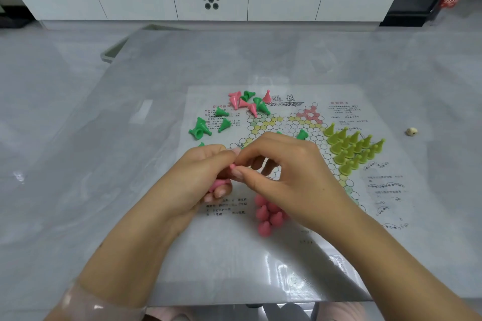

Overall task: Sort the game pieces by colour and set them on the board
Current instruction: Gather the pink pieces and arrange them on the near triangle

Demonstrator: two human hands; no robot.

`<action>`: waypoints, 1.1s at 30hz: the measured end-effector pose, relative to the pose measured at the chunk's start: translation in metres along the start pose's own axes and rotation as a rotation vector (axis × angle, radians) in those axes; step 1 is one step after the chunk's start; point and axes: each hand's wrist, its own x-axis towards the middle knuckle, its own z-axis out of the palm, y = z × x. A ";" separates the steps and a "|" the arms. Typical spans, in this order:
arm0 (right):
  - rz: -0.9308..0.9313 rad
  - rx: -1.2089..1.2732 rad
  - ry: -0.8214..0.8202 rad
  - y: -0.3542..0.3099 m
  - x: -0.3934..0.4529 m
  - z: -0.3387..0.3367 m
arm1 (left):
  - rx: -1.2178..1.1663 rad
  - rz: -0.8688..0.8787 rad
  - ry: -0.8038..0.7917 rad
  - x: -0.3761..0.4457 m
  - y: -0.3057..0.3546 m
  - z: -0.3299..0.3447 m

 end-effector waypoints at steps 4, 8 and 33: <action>0.030 0.027 -0.007 0.000 -0.001 0.000 | 0.030 0.020 0.020 0.000 -0.001 0.001; 0.041 -0.009 -0.006 0.000 -0.002 0.000 | 0.050 0.018 0.053 0.000 -0.004 0.003; 0.467 -0.011 -0.270 0.031 -0.005 -0.025 | -0.021 0.060 0.195 0.011 -0.009 -0.010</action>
